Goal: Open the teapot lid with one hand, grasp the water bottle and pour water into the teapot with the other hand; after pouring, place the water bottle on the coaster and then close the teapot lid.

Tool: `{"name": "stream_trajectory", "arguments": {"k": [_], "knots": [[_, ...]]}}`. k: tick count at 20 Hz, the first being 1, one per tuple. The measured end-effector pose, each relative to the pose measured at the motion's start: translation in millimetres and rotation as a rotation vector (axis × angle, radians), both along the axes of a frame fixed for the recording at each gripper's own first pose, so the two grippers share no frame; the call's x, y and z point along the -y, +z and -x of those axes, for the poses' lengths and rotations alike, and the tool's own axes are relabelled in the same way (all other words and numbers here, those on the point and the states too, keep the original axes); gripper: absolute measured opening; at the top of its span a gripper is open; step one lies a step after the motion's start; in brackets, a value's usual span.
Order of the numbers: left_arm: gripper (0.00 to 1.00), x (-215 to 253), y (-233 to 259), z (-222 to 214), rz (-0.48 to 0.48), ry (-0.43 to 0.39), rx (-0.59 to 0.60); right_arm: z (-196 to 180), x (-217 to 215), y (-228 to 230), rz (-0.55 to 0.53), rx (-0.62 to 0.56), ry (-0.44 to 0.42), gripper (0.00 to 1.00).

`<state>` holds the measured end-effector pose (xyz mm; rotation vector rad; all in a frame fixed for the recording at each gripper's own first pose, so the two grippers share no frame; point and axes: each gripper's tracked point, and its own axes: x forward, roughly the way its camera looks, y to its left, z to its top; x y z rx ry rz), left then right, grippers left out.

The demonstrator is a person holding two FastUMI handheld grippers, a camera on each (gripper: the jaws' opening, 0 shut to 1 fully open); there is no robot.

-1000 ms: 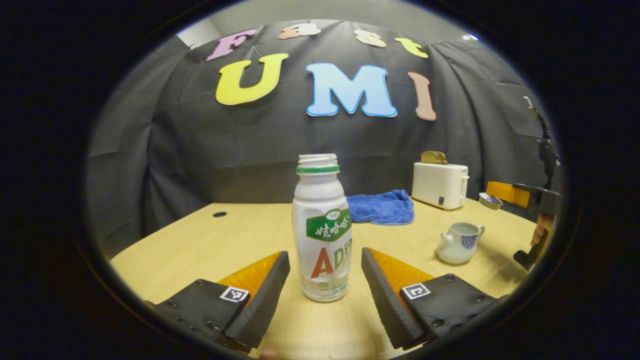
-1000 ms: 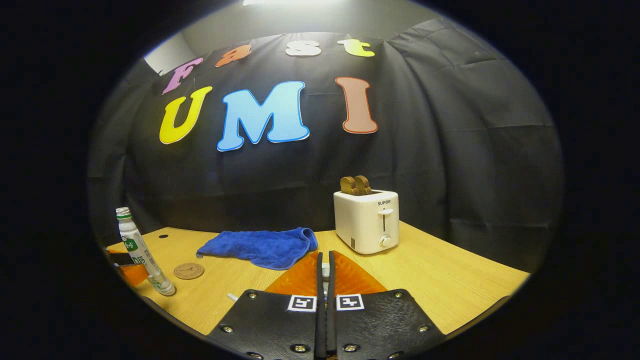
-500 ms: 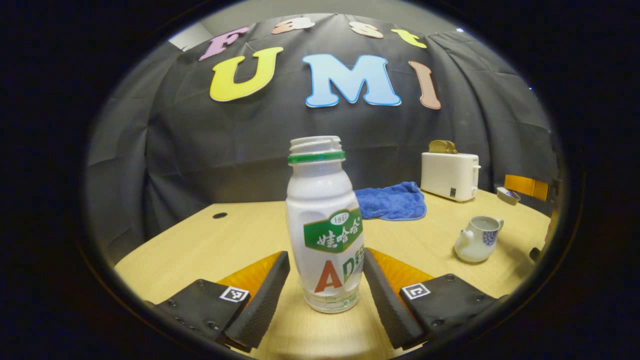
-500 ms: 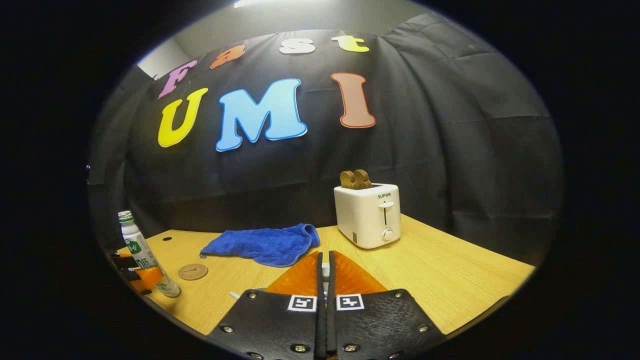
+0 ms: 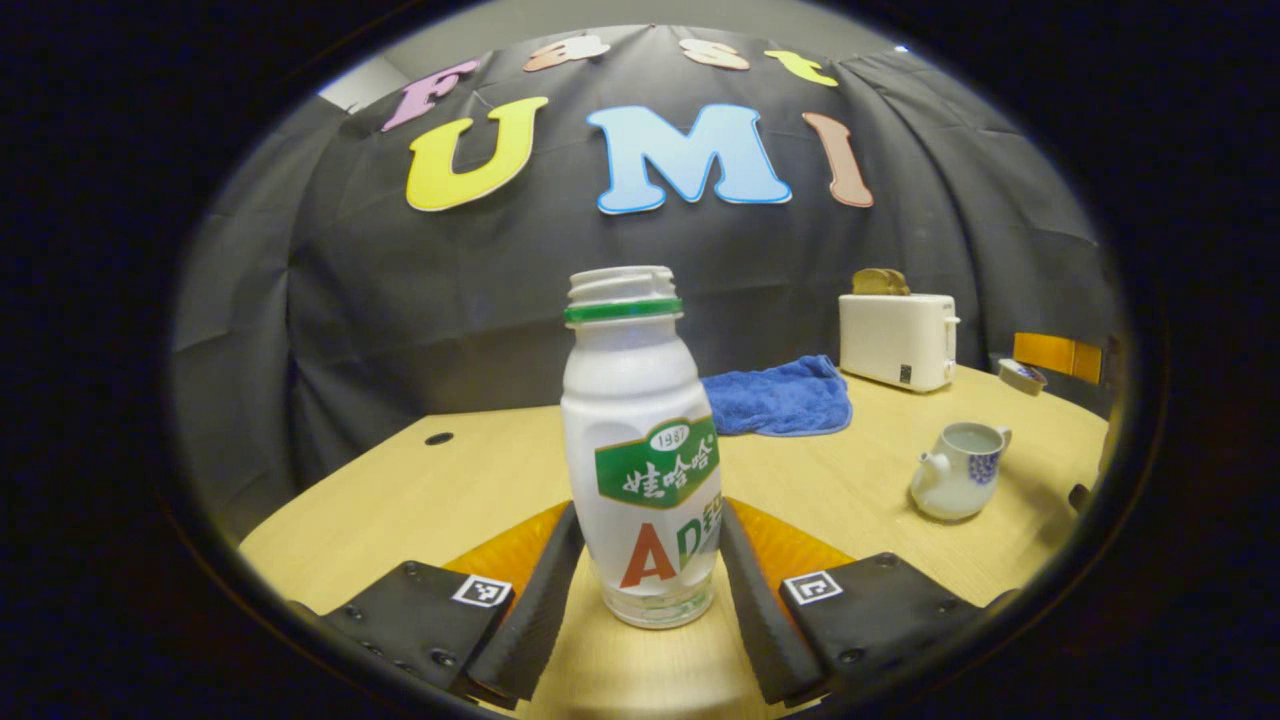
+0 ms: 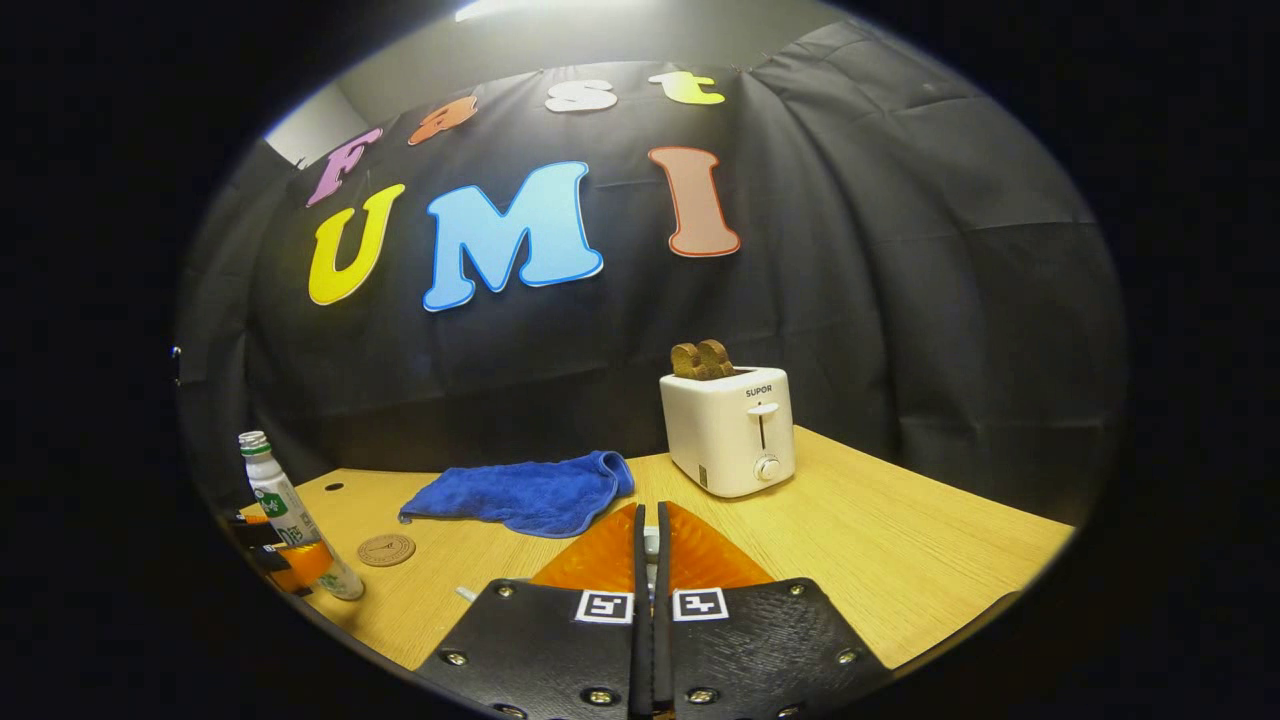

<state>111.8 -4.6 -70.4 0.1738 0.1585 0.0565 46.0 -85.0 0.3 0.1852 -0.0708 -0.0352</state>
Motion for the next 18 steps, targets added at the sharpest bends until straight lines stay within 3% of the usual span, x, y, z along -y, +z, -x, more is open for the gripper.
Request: {"name": "stream_trajectory", "arguments": {"k": [7, 13, 18], "knots": [[0.89, 18.9, 12.8, -0.9, -0.431, 0.016, 0.019, 0.1, 9.7, 3.0, 0.000, 0.008, -0.029, 0.00], [0.89, 36.1, 27.4, -12.6, -0.650, 0.001, 0.030, 3.0, 25.5, 9.1, -0.005, 0.030, -0.074, 0.00], [0.89, 48.4, 42.4, -24.2, -0.891, -0.008, 0.045, 4.6, 32.5, 12.2, -0.040, 0.039, -0.080, 0.00]]}}
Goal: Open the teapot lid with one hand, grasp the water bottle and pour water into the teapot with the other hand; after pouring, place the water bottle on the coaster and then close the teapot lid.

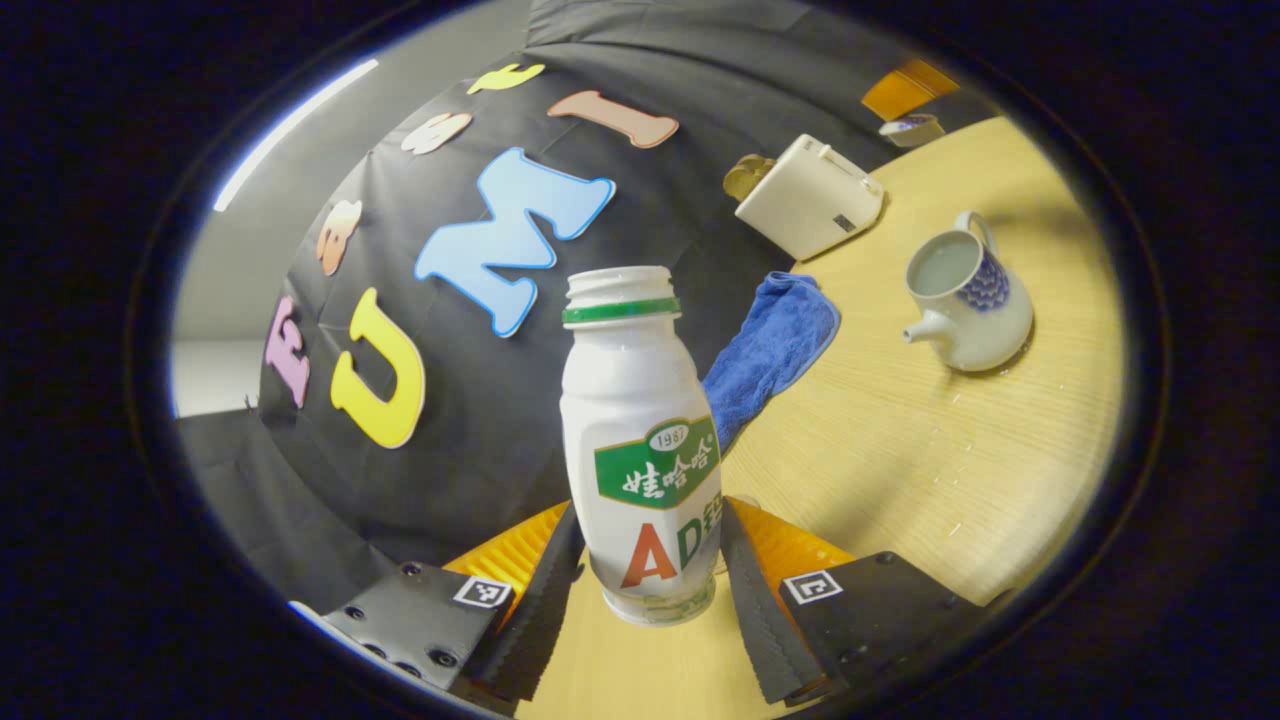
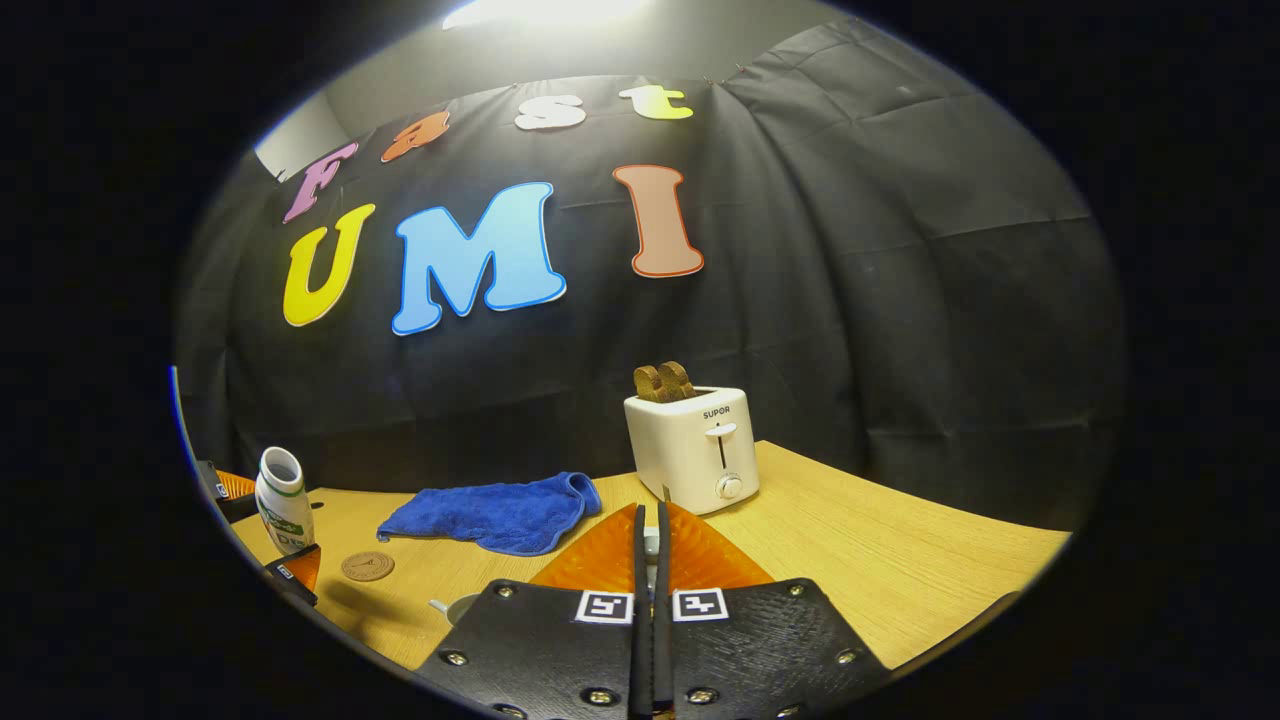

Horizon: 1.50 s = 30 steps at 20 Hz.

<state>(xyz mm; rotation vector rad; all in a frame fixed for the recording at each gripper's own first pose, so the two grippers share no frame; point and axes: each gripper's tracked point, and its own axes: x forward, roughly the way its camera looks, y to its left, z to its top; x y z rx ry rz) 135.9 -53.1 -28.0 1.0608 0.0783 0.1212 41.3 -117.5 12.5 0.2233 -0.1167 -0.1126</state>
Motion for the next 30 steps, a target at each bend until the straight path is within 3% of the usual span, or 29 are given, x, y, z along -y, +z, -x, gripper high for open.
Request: {"name": "stream_trajectory", "arguments": {"k": [7, 14, 22, 23, 24, 30], "knots": [[0.89, 26.2, 5.7, -15.8, -0.229, -0.036, 0.006, 0.6, 10.5, -1.2, -0.063, -0.001, 0.000, 0.00], [0.89, 46.7, 7.7, -21.1, -0.420, -0.058, 0.018, 2.1, 14.9, 0.4, -0.052, 0.003, -0.018, 0.00], [0.89, 61.1, 12.6, -27.0, -0.552, -0.072, 0.041, 1.7, 15.5, -1.0, -0.049, -0.001, -0.019, 0.00], [0.83, 63.0, 14.3, -27.3, -0.568, -0.075, 0.045, 1.3, 16.2, -0.8, -0.050, -0.003, -0.019, 0.00], [0.89, 65.1, 14.8, -27.5, -0.586, -0.076, 0.048, 1.2, 15.6, -1.4, -0.050, -0.003, -0.020, 0.00], [0.89, 71.9, 16.6, -26.1, -0.661, -0.088, 0.065, 0.3, 15.6, -2.3, -0.048, -0.008, -0.019, 0.00]]}}
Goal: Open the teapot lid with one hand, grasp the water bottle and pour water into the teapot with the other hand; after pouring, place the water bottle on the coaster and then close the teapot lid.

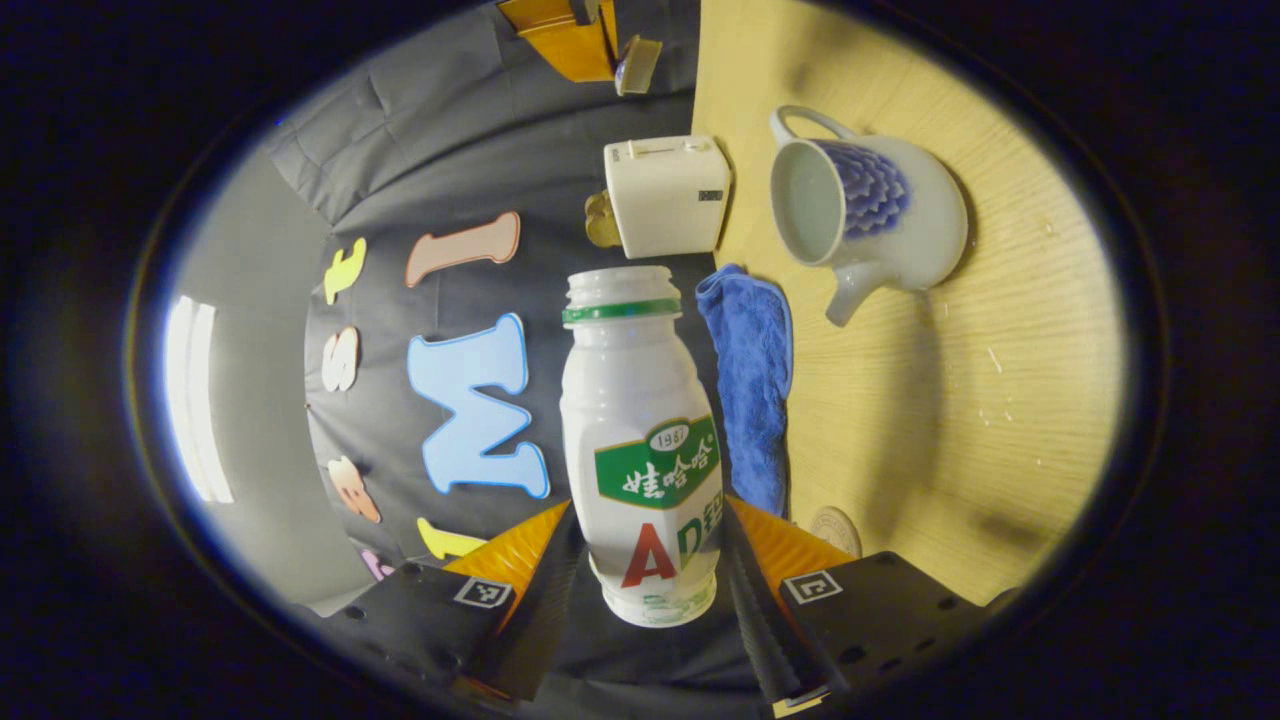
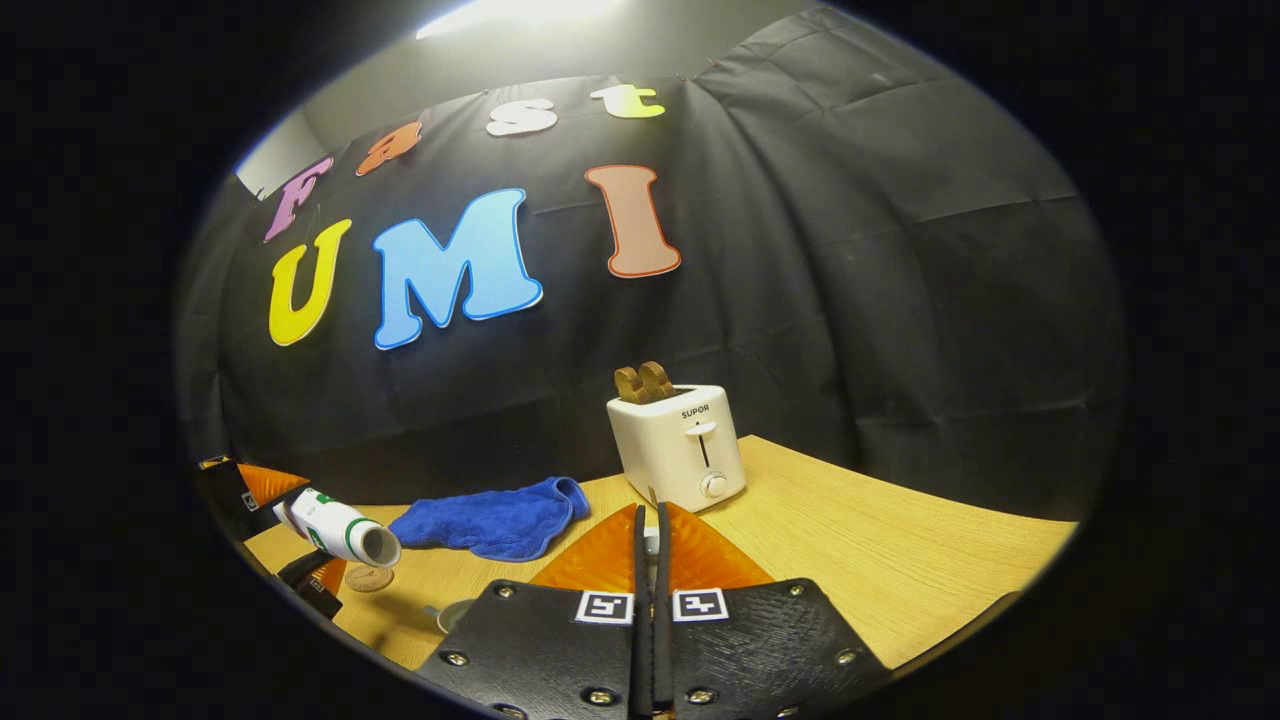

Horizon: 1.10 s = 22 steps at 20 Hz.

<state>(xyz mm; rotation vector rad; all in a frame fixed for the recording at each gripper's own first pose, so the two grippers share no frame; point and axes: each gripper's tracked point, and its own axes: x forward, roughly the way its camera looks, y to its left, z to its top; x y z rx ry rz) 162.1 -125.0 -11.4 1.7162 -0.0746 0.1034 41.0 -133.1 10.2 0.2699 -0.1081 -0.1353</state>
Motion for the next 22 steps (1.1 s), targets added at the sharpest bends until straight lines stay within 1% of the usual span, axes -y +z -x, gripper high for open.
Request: {"name": "stream_trajectory", "arguments": {"k": [6, 10, 11, 12, 21, 22], "knots": [[0.89, 4.7, 3.0, 1.5, -0.061, -0.012, 0.013, 0.3, 0.3, 0.3, -0.004, 0.000, 0.004, 0.00], [0.89, 7.1, 4.4, 2.5, -0.080, -0.020, 0.012, 0.1, 0.4, -1.3, -0.012, -0.003, 0.007, 0.00], [0.84, 6.9, 5.5, 2.1, -0.081, -0.021, 0.010, 0.1, 1.1, -1.7, -0.014, -0.003, 0.008, 0.00], [0.89, 7.0, 5.9, 1.5, -0.085, -0.020, 0.010, 0.5, 1.1, -1.6, -0.015, -0.003, 0.009, 0.00], [0.89, 8.8, 10.0, 2.3, -0.132, -0.026, 0.025, 0.6, 0.4, -0.7, -0.016, -0.001, 0.012, 0.00], [0.83, 9.5, 10.3, 2.7, -0.139, -0.026, 0.027, 0.5, 0.5, -0.7, -0.016, -0.001, 0.012, 0.00]]}}
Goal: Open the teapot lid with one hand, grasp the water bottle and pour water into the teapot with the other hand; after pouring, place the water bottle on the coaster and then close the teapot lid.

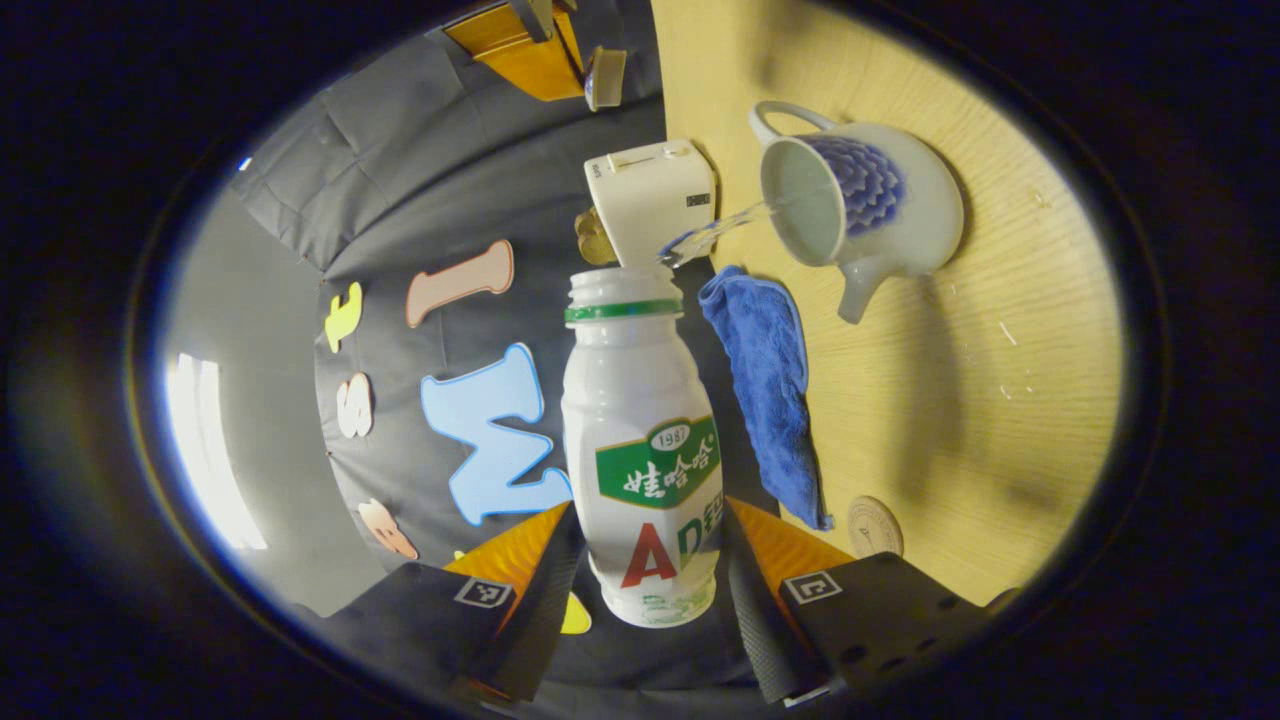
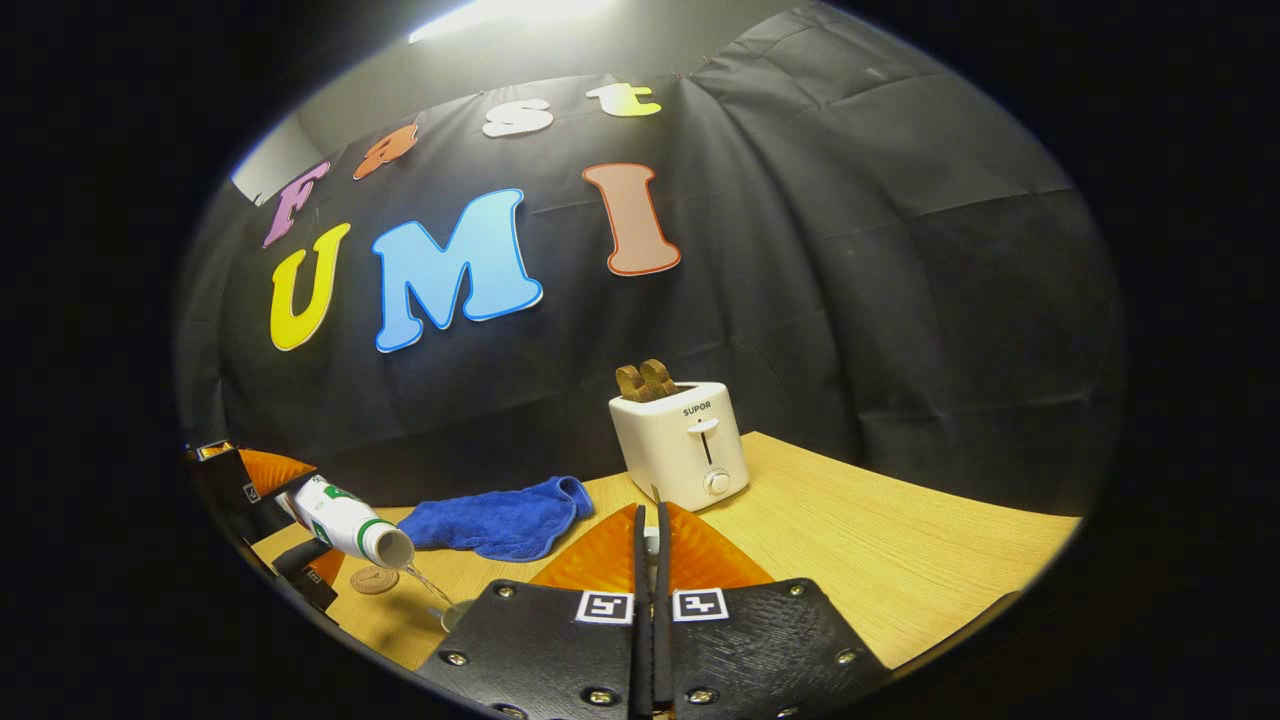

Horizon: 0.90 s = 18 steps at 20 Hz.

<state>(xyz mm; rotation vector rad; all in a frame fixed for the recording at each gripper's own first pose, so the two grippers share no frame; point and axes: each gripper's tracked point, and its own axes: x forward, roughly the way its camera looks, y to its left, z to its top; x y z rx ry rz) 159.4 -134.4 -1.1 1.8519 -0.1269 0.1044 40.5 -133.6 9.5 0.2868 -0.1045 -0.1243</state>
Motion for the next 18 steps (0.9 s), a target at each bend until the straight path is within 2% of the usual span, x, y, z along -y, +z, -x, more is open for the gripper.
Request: {"name": "stream_trajectory", "arguments": {"k": [1, 2, 11, 12, 14, 15, 18], "knots": [[0.83, 0.2, 0.0, 0.0, -0.005, -0.001, 0.002, 0.1, -0.1, 0.9, 0.000, 0.001, 0.000, 0.00], [0.89, 1.1, -0.2, 0.0, -0.009, -0.002, 0.004, 0.1, -0.3, 1.0, 0.000, 0.001, 0.001, 0.00], [0.89, 3.8, 4.1, 0.1, -0.069, -0.014, 0.033, -0.2, 1.6, 1.3, -0.007, 0.003, 0.001, 0.00], [0.78, 4.5, 4.3, 0.4, -0.075, -0.015, 0.035, -0.3, 1.4, 0.8, -0.008, 0.003, 0.001, 0.00], [0.89, 3.7, 5.8, -0.6, -0.088, -0.017, 0.040, -0.5, 1.9, 0.7, -0.009, 0.002, 0.002, 0.00], [0.83, 3.8, 6.5, -0.7, -0.094, -0.017, 0.042, -1.0, 1.8, 0.8, -0.009, 0.002, 0.002, 0.00], [0.83, 4.2, 8.5, -0.7, -0.120, -0.023, 0.052, -1.1, 1.7, 0.3, -0.009, 0.001, 0.002, 0.00]]}}
